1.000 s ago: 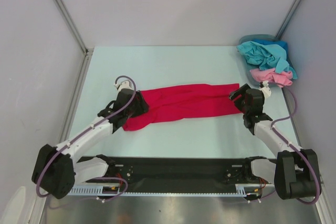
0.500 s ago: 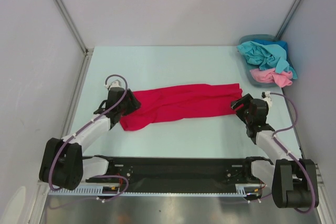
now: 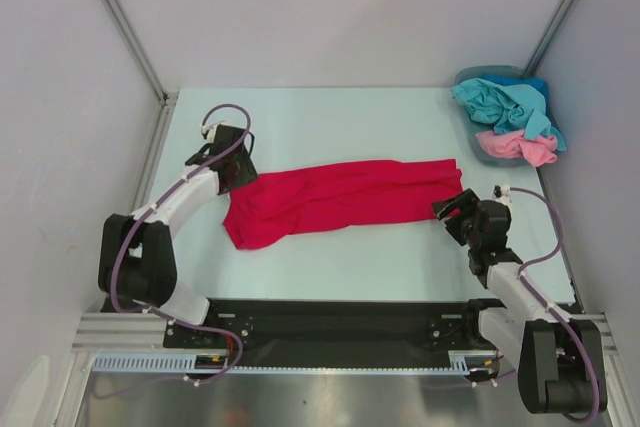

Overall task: Fold and stack the t-shirts
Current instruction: Fold the tshirt

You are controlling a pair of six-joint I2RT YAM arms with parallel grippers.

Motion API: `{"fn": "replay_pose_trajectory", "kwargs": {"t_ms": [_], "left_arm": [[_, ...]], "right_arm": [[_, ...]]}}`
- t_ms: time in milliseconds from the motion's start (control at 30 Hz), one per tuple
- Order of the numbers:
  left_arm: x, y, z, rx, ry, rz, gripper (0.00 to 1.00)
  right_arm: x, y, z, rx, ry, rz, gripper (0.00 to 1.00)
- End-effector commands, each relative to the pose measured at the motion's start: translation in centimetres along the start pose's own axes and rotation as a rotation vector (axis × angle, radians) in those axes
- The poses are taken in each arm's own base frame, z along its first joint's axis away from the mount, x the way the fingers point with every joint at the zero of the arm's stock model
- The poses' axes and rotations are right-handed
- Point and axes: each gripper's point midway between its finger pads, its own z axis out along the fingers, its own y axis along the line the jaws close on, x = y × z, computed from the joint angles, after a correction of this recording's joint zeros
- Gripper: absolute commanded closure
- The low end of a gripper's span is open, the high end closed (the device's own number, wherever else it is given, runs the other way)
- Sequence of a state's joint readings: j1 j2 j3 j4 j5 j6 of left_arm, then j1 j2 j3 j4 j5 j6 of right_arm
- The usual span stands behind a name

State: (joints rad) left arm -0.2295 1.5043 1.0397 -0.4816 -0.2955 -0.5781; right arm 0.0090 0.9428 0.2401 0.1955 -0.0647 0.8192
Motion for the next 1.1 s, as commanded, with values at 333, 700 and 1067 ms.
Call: {"fn": "replay_pose_trajectory", "kwargs": {"t_ms": [333, 700, 1067], "left_arm": [[4.2, 4.2, 0.7, -0.008, 0.268, 0.166, 0.36], [6.8, 5.1, 2.1, 0.041, 0.397, 0.172, 0.36], [7.3, 6.8, 3.7, -0.023, 0.437, 0.177, 0.37]], "right_arm": [[-1.5, 1.4, -1.1, -0.092, -0.032, 0.044, 0.26], [-1.6, 1.7, -2.1, -0.122, -0.038, 0.058, 0.26], [-1.3, 1.4, -2.5, -0.136, -0.041, 0.065, 0.27]]}}
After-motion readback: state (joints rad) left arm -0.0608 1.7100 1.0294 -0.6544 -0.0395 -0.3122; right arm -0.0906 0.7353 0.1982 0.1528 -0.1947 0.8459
